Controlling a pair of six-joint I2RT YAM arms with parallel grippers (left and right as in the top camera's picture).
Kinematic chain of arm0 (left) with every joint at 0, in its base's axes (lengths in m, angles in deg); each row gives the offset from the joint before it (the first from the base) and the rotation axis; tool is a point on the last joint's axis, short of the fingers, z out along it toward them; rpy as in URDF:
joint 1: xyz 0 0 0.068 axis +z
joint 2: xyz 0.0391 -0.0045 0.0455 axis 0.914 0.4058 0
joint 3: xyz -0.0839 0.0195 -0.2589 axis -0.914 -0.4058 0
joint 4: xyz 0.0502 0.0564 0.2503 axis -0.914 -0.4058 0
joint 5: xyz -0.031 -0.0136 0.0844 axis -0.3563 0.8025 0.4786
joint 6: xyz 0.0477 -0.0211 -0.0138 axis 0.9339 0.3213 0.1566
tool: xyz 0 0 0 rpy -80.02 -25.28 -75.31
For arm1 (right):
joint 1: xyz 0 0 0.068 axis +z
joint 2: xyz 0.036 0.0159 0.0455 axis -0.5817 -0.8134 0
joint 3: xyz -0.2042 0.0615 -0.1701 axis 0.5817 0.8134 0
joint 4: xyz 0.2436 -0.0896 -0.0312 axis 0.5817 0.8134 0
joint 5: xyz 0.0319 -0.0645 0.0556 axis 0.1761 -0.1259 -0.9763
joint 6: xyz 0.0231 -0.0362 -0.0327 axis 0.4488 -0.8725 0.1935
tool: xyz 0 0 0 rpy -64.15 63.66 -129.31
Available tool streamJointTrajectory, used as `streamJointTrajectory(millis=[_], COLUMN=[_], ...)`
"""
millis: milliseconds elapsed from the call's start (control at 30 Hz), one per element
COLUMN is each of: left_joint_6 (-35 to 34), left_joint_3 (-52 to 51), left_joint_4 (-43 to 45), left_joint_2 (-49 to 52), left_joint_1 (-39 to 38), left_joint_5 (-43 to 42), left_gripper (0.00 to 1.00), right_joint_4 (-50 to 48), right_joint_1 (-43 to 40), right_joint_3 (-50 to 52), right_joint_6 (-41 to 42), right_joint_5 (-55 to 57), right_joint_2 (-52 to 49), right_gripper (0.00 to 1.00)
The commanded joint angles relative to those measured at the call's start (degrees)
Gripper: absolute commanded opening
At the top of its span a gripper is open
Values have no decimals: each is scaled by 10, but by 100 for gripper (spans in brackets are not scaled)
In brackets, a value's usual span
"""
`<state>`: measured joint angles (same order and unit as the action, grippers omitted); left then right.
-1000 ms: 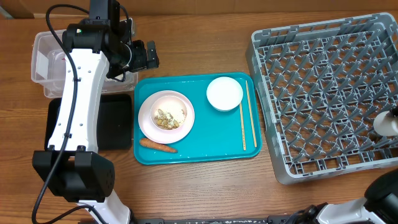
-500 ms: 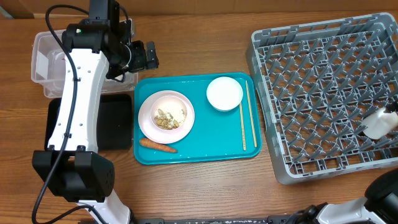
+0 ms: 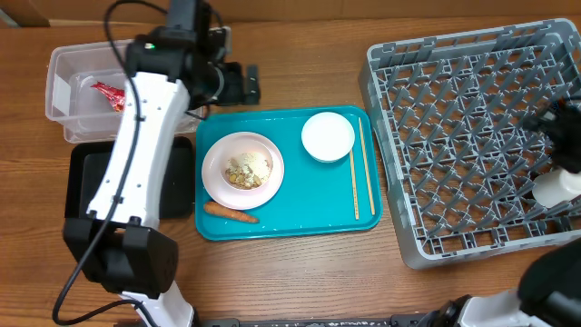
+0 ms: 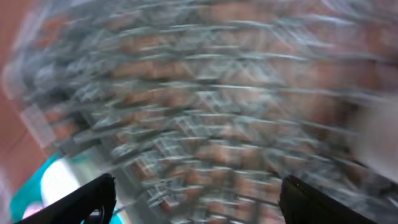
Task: Sort waste into correct bins and load items into the dishwasher
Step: 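Move the right gripper to the white bowl and grasp its rim, then lift the white bowl and place it in the dish rack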
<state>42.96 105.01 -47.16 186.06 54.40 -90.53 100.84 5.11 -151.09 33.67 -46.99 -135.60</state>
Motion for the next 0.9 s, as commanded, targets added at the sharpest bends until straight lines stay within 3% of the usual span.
streamJointTrajectory(millis=[0,233,367,567,867], left_joint_6=[9,-33,-38,-38,-36], left_joint_3=[10,10,10,10,10], left_joint_4=[-8,-25,-51,-71,-71], left_joint_2=[17,17,16,16,16], left_joint_1=[-23,-13,12,55,62], left_joint_5=[55,96,98,97,97], left_gripper=[100,100,100,100,100], right_joint_4=[-19,-77,-92,-104,-107], right_joint_1=[100,332,422,486,507], right_joint_3=[-6,-6,-6,-6,-6], right_joint_6=[-30,-42,12,70,142], right_joint_5=[-31,30,114,132,158], right_joint_2=[54,27,-14,-91,-192], right_gripper=[86,86,86,83,80])
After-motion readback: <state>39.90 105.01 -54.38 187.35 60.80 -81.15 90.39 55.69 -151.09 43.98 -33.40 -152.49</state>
